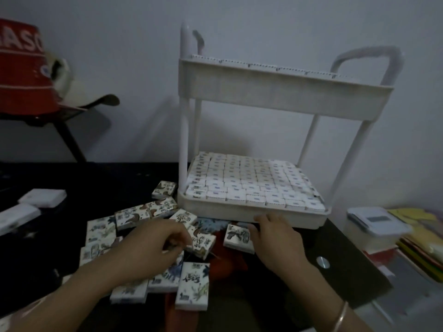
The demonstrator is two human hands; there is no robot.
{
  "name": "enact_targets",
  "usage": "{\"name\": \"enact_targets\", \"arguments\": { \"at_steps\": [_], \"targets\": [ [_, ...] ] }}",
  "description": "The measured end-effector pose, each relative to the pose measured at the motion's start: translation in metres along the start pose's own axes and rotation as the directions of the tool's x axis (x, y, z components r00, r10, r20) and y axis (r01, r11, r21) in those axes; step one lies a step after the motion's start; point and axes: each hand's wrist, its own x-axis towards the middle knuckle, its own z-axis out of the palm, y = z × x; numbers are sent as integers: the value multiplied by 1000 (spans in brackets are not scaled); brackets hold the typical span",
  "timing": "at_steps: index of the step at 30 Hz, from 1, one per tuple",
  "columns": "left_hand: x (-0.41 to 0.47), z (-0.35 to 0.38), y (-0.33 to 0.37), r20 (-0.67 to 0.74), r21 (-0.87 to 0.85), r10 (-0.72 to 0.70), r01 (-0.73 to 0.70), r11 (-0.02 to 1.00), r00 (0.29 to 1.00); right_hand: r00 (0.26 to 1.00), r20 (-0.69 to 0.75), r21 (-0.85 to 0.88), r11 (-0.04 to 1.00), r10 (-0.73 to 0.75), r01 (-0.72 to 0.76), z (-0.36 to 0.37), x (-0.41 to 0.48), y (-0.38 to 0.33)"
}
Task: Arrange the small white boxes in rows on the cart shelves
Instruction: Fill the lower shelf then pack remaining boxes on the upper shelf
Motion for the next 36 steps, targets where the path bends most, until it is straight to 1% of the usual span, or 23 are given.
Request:
{"name": "enact_targets", "arguments": {
  "at_steps": [1,2,4,6,7,9,11,12,15,17,20,22,24,26,29,32,36],
  "targets": [
    [-5,3,-2,36,-28,6,-5,1000,999,998,27,5,998,65,-65,8,-3,4],
    [-8,5,-2,59,-38,13,-11,999,998,994,61,1,995,96,-96,15,-6,7],
    [-11,9,-1,72,18,36,-37,999,997,990,105,-40,996,89,-85,23,-9,12],
    [-10,14,2,108,91,55,-65,994,993,991,110,-21,997,73,-71,25,-10,15],
    [-10,16,4,136,131,54,-72,989,989,992,101,14,997,70,-72,25,-11,17],
    [-9,19,8,173,194,40,-74,978,984,994,72,141,986,78,-88,24,-14,19],
    [-8,20,11,184,211,30,-70,975,982,995,55,317,943,89,-102,24,-18,19],
    [-8,20,12,187,209,28,-67,976,982,994,54,416,903,96,-110,25,-20,18],
    [-7,19,15,194,136,19,-46,990,981,992,84,672,729,95,-127,23,-24,16],
    [-6,20,18,183,54,7,-17,998,983,993,99,748,653,66,-118,20,-25,16],
    [1,24,28,127,-121,-21,37,992,992,994,110,791,603,22,-101,11,-25,18],
    [12,20,35,74,-198,-49,62,978,996,996,91,796,602,-13,-65,1,-24,22],
    [27,9,45,16,-256,-31,34,966,999,998,51,785,620,-48,-10,-15,-21,30],
    [48,-9,59,-54,-309,7,-24,951,999,997,-15,761,646,-72,58,-40,-14,41],
    [82,-44,94,-166,-355,98,-152,922,981,971,-234,697,688,-48,202,-96,6,60],
    [116,-86,140,-264,-342,214,-299,891,940,891,-453,617,712,-28,336,-161,32,86],
    [157,-136,200,-353,-319,327,-442,839,877,767,-641,555,681,-16,478,-238,65,114]
  ]
}}
